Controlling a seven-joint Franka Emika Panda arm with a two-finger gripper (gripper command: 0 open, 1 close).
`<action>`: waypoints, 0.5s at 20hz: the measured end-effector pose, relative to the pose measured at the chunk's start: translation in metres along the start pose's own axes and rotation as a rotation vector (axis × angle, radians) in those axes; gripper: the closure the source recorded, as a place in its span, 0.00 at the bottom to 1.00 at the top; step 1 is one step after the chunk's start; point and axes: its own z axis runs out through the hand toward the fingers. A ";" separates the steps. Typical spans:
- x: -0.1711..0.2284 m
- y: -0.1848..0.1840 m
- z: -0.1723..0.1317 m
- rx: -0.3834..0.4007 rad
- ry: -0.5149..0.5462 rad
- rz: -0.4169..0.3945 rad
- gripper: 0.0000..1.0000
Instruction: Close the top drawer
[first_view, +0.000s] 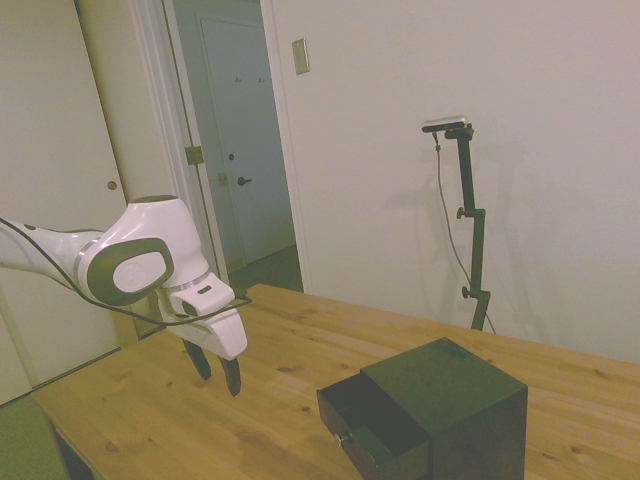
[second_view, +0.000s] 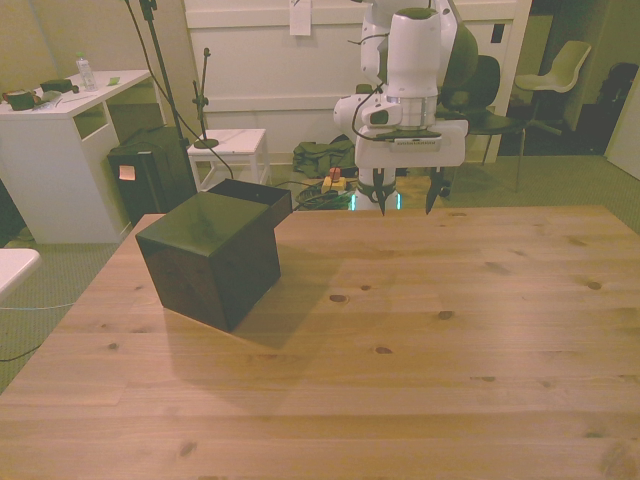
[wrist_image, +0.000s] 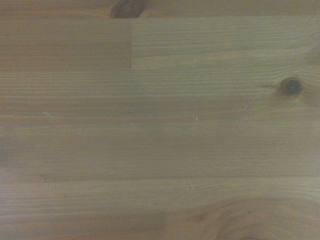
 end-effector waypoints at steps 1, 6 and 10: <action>0.000 0.000 0.000 0.000 -0.001 0.000 0.00; 0.011 0.000 -0.002 0.014 0.029 0.121 0.00; 0.039 0.013 -0.013 -0.006 0.099 0.275 0.00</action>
